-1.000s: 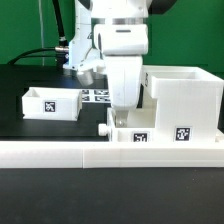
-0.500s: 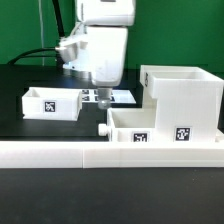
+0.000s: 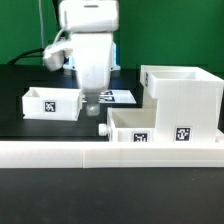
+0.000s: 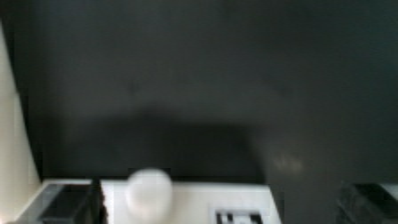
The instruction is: Assemble drawer
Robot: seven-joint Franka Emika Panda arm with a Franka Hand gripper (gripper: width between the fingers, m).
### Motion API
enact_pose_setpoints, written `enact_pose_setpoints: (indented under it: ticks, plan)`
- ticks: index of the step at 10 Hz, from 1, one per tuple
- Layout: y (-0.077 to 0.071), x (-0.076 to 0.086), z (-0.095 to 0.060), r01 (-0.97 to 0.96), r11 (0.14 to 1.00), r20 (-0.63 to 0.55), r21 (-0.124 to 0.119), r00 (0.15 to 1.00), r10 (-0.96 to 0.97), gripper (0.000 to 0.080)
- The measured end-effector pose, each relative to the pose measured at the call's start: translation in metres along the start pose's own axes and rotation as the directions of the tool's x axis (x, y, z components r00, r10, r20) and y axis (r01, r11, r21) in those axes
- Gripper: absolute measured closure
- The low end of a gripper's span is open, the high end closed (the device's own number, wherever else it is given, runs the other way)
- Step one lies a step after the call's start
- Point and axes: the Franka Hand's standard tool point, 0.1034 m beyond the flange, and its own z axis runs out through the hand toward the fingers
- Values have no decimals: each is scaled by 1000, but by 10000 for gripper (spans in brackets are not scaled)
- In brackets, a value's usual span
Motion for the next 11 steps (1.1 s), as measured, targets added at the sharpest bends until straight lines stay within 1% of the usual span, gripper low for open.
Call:
enact_pose_setpoints:
  ticks: [1,2,3,4,5,6,7,8,11]
  plan:
    - [5,-6,3,27,1000,-40,-6,999,-27,151]
    - [10,-10,7,43,999,-86,-7,995,-43,151]
    - [14,-6,7,25,1000,-95,-13,995,-26,151]
    - [14,2,10,39,999,-104,-10,994,-40,151]
    - [13,7,15,44,999,-113,-4,993,-45,151]
    - [14,15,20,46,999,-119,-10,992,-47,151]
    - [15,24,22,49,998,-115,-37,992,-53,151]
    - [13,20,22,44,999,-116,-29,992,-47,151]
    - [12,19,23,40,999,-117,-27,992,-43,151]
